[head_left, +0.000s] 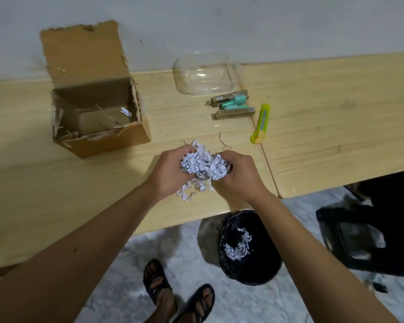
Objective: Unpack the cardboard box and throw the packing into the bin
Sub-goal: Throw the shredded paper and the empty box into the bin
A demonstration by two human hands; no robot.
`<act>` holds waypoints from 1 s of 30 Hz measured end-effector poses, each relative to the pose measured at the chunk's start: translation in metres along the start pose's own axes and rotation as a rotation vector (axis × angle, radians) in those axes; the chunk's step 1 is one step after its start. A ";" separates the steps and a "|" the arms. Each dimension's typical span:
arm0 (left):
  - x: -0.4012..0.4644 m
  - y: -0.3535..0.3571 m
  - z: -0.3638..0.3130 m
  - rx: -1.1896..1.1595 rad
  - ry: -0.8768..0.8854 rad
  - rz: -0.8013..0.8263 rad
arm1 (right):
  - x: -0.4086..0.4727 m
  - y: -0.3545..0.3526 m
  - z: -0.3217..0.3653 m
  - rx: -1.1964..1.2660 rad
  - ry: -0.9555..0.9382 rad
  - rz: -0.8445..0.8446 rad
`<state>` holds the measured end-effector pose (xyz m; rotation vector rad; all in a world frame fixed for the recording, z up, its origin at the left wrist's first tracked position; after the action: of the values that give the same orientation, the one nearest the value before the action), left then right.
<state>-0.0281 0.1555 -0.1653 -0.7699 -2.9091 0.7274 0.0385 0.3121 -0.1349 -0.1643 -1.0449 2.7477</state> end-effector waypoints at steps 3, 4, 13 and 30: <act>0.001 0.020 -0.015 0.005 0.008 0.027 | -0.014 -0.022 -0.012 0.025 0.052 -0.019; 0.001 0.029 -0.021 0.004 0.007 0.043 | -0.019 -0.031 -0.016 0.032 0.071 -0.032; -0.013 0.134 -0.077 0.007 0.022 0.255 | -0.095 -0.102 -0.094 0.115 0.199 -0.118; -0.102 0.329 -0.098 0.062 0.093 0.550 | -0.274 -0.149 -0.229 0.158 0.471 -0.313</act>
<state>0.2266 0.4004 -0.2198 -1.5743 -2.5833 0.7779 0.3668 0.5077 -0.1969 -0.5417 -0.6594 2.3305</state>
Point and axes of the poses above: each hand's wrist, its own x-axis towards the middle knuckle, its own y-axis out of the palm, z = x × y, the point moved 10 cm from there along x, towards the middle knuckle, and after that the axes turned 3 degrees about -z, right-handed, at the moved point
